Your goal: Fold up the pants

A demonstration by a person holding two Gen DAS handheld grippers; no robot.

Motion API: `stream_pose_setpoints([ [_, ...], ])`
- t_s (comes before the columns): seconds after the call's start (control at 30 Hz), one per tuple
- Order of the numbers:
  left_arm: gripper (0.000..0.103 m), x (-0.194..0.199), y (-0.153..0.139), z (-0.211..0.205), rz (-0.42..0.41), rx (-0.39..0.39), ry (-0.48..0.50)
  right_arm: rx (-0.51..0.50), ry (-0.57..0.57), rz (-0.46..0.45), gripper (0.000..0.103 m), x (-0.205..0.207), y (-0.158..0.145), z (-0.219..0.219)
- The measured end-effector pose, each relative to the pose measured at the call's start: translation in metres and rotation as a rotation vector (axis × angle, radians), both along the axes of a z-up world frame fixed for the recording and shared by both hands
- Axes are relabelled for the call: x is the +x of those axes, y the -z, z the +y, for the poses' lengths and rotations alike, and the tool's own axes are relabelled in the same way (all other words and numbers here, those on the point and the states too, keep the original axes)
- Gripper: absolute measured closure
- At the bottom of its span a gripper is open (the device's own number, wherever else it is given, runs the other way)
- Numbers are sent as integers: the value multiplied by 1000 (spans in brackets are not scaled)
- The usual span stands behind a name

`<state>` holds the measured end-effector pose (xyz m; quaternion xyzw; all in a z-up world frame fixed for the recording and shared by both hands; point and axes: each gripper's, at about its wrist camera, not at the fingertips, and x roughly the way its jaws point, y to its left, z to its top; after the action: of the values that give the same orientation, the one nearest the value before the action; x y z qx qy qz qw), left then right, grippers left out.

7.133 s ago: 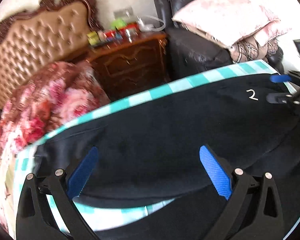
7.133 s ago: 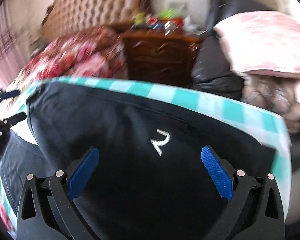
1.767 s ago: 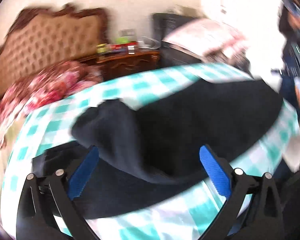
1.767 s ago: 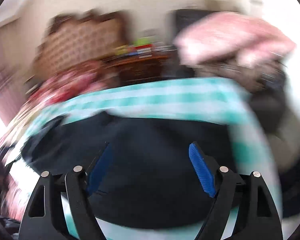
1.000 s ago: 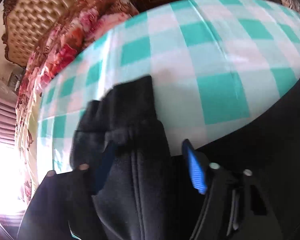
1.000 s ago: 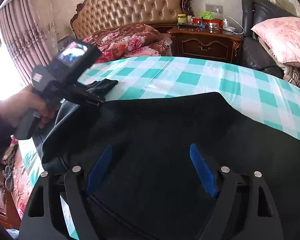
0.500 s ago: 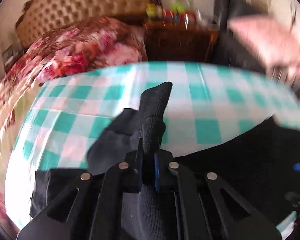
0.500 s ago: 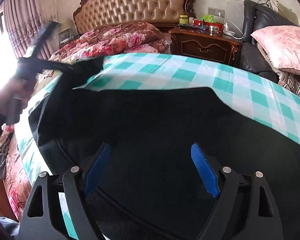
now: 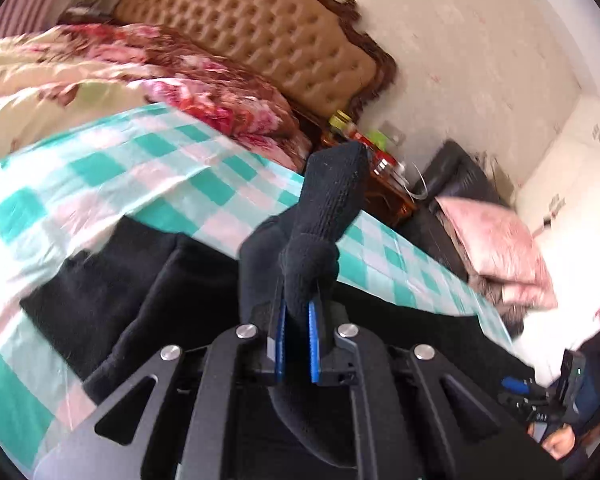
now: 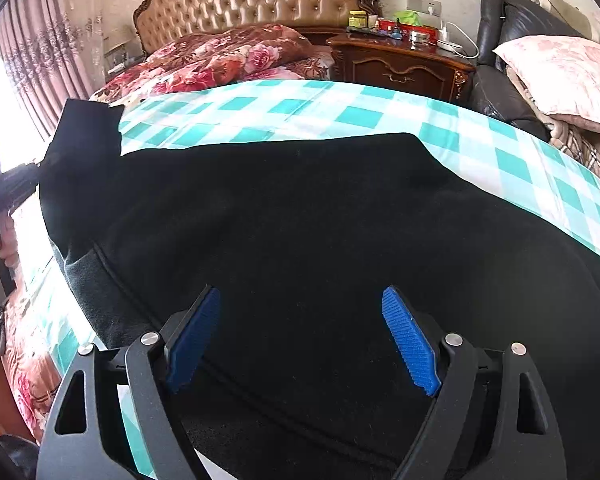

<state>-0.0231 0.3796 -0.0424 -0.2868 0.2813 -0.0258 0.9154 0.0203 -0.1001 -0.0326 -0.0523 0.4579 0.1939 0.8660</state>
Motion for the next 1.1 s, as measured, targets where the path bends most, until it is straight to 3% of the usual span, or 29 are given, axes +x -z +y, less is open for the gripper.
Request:
stream_pose_setpoints([
  [0.1, 93, -8, 17, 15, 4, -58, -29, -39, 10, 7, 19, -1, 5, -1],
  [0.23, 69, -27, 32, 37, 24, -94, -85, -58, 30, 37, 19, -3, 16, -7],
  [0.33, 70, -48, 45, 52, 29, -145, -154, -69, 40, 57, 19, -2, 24, -9],
  [0.47, 70, -60, 52, 53, 33, -143, -129, -70, 33, 59, 15, -2, 28, -8],
  [0.5, 61, -58, 51, 53, 33, -145, -109, -75, 32, 59, 15, -1, 28, -7],
  [0.53, 43, -52, 50, 54, 25, -169, -68, -79, 29, 59, 15, -1, 28, -6],
  [0.6, 26, -44, 47, 55, 11, -205, -29, -79, 30, 59, 15, 0, 28, -5],
  [0.7, 19, -28, 41, 60, 3, -246, -29, -77, 31, 61, 15, 0, 27, -6],
  [0.8, 22, -21, 39, 71, -26, -351, -97, -77, 30, 60, 15, 0, 27, -7],
  [0.83, 42, -20, 38, 75, -21, -367, -129, -76, 29, 60, 15, 0, 27, -7],
  [0.9, 84, -15, 34, 75, 27, -323, -149, -74, 30, 60, 15, 0, 27, -8],
  [1.0, 86, -15, 26, 71, 77, -235, -159, -68, 27, 60, 15, 0, 26, -10],
  [1.1, 86, -34, 8, 67, 22, -232, -156, -70, 35, 58, 15, 0, 25, -14],
])
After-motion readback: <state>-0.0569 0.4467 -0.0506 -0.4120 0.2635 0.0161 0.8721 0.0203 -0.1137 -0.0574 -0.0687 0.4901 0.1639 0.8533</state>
